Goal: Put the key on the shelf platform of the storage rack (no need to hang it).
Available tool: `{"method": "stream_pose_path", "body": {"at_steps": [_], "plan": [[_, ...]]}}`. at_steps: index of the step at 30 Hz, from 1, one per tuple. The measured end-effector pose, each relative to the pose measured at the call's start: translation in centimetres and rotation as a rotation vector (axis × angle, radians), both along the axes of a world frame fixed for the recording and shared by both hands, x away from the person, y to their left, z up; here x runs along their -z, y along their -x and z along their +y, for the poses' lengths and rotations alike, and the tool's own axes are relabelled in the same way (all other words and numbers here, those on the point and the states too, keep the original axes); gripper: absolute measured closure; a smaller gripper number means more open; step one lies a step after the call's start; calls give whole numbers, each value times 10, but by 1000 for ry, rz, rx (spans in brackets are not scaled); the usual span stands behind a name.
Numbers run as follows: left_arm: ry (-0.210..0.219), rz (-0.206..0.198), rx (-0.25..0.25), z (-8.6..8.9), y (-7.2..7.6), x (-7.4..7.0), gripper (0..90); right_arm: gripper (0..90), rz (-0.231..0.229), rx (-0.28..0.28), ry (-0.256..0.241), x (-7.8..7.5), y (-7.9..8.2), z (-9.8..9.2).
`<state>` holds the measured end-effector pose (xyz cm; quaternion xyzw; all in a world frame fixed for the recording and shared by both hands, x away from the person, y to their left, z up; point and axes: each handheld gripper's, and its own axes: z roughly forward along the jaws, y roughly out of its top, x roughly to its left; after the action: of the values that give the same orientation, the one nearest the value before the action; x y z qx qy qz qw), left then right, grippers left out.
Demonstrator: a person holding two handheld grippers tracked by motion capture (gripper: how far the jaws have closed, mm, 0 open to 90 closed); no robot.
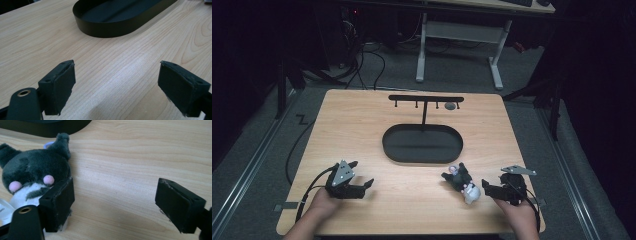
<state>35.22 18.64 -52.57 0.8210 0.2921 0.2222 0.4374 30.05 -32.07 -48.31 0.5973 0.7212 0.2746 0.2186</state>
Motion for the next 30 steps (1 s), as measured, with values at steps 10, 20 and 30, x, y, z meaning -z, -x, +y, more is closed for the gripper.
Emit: {"method": "stream_pose_path", "body": {"at_steps": [10,20,30], "plan": [[-10,-1,1,-1,0,0,154,199,41,-12,-3,-6,0,1],[-12,-2,1,-2,0,0,154,210,86,-28,3,-6,-3,1],[-15,2,5,-2,0,0,154,229,146,-42,60,-6,-6,4]]}}
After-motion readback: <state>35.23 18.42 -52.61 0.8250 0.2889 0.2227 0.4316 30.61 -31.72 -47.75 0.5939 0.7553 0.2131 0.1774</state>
